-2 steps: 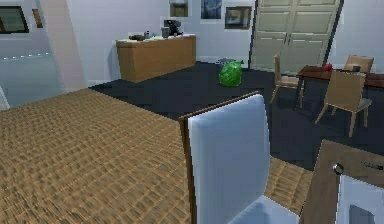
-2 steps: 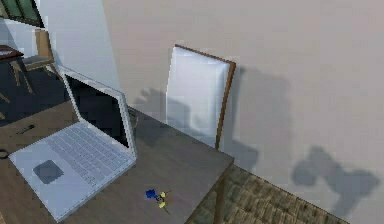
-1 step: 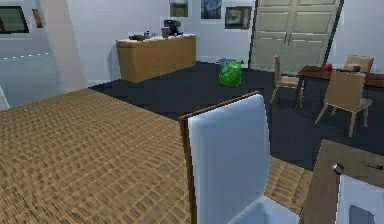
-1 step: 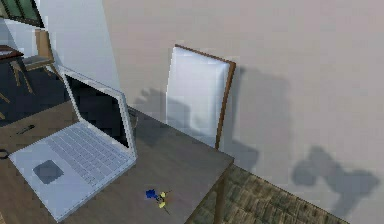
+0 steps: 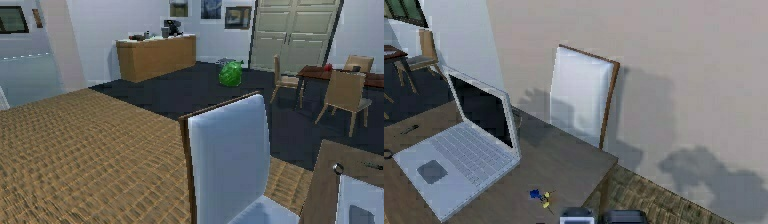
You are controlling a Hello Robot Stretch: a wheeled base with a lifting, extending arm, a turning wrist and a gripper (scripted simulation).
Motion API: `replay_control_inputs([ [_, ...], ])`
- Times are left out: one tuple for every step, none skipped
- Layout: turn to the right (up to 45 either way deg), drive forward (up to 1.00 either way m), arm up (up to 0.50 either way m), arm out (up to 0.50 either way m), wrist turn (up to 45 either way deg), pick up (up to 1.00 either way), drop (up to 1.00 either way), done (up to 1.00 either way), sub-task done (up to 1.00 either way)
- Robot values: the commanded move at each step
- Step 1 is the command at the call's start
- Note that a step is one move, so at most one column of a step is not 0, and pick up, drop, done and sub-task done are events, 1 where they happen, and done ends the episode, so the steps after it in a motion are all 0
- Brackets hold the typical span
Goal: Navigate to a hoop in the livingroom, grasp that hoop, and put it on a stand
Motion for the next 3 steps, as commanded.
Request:
replay_control_inputs([
  [0.0,0.0,0.0,0.12,0.0,0.0,0.0,0.0,0.0],
  [0.0,0.0,0.0,0.0,45.0,0.0,0.0,0.0,0.0],
  [0.0,0.0,0.0,0.0,45.0,0.0,0.0,0.0,0.0],
])
